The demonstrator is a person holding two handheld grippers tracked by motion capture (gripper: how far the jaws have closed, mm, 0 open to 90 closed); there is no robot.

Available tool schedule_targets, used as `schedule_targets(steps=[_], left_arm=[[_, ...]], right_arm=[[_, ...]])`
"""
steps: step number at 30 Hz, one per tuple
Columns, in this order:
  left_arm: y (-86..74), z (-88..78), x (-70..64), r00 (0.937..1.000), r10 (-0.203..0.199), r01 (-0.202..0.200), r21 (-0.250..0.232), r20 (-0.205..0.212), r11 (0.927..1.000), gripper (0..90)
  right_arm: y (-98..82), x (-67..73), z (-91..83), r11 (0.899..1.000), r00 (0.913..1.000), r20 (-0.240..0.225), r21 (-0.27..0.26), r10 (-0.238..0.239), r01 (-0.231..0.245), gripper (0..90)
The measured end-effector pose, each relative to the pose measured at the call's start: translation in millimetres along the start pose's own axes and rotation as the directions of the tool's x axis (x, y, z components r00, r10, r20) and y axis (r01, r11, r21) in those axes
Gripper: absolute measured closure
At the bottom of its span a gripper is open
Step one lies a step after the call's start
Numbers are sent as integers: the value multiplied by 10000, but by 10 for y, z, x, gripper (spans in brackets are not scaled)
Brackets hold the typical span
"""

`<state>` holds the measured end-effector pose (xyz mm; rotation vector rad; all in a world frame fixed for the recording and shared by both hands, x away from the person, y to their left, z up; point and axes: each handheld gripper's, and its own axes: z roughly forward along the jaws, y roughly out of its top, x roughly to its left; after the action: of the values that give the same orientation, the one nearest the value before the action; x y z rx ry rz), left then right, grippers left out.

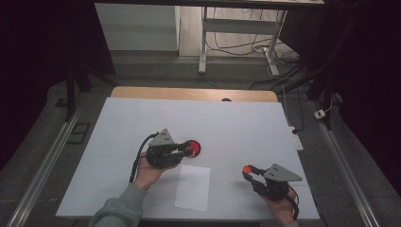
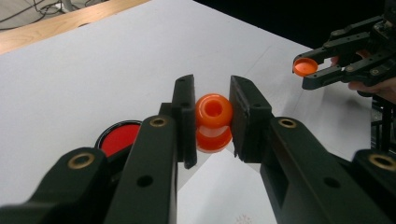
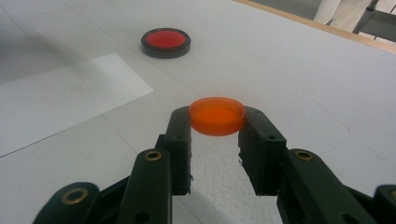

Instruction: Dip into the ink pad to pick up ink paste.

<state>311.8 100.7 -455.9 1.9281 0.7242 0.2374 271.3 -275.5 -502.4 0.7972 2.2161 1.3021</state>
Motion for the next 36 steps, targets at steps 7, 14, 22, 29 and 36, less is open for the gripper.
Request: schedule_targets(steps=[7, 14, 22, 29, 36], left_arm=[[42, 81, 78, 9999, 5, 0, 275, -146, 9996, 732], [70, 149, 159, 9996, -166, 174, 379, -232, 9991, 732], [124, 241, 233, 9994, -13, 34, 607, -341, 9982, 732], [95, 328, 307, 9977, -11, 66, 813, -675, 9967, 732], [60, 418, 380, 9959, -57, 148, 1003, -903, 9948, 732]], right_arm=[[0, -8, 1, 10000, 10000, 18, -17, 27, -27, 649], [1, -4, -5, 10000, 10000, 45, -1, 18, -18, 649], [7, 5, -6, 10000, 10000, 4, -19, 0, 0, 648], [6, 9, -3, 10000, 10000, 2, 2, -13, 13, 649], [4, 9, -5, 10000, 10000, -18, -4, -11, 11, 649]])
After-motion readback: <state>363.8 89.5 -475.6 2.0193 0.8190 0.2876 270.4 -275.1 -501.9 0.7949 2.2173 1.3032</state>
